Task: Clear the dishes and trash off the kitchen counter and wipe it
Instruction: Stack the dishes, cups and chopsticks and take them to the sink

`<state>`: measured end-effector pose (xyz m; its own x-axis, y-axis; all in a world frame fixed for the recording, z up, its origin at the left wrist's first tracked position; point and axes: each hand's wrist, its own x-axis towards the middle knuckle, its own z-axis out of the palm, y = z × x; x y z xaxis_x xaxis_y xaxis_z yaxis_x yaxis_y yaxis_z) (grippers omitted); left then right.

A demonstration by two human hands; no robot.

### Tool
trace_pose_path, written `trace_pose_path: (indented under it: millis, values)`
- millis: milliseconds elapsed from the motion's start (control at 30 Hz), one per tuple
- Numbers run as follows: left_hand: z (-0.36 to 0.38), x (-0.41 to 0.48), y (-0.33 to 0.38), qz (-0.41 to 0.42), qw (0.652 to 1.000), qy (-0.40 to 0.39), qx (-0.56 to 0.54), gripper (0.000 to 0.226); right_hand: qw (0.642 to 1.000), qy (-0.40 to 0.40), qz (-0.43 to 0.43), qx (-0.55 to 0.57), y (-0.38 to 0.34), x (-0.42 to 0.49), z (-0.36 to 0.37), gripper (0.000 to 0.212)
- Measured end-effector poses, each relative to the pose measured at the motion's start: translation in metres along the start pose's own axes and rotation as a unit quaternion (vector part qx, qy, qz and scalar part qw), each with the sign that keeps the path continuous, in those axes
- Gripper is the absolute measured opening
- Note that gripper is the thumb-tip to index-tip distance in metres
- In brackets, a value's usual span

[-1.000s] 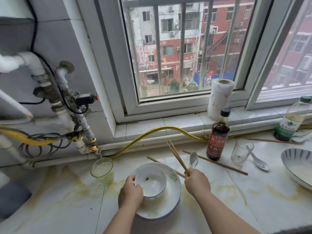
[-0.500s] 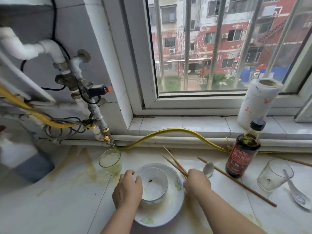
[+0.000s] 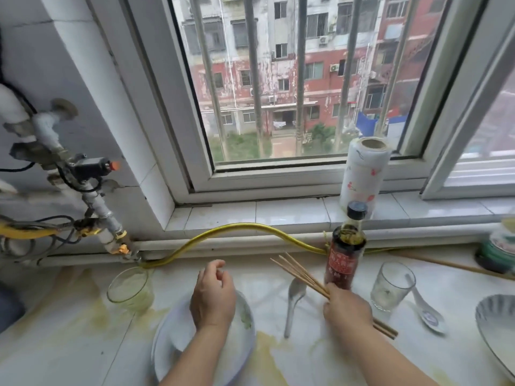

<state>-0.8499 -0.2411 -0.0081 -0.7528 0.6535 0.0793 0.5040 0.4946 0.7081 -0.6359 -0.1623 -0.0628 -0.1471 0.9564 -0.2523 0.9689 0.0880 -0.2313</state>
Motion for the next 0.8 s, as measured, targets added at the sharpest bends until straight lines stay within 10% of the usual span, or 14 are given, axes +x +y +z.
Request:
trace_pose_path:
  millis: [367,800]
  values:
    - [0.054,-0.046,0.015,0.056,0.975,-0.196,0.085,0.032,0.998,-0.043,0.009,0.054,0.010,-0.008,0.004,0.023]
    - [0.054,-0.078,0.020,0.039,0.968,-0.236,0.070,0.037,0.966,0.120,-0.089,0.209,0.025,-0.061,-0.008,0.010]
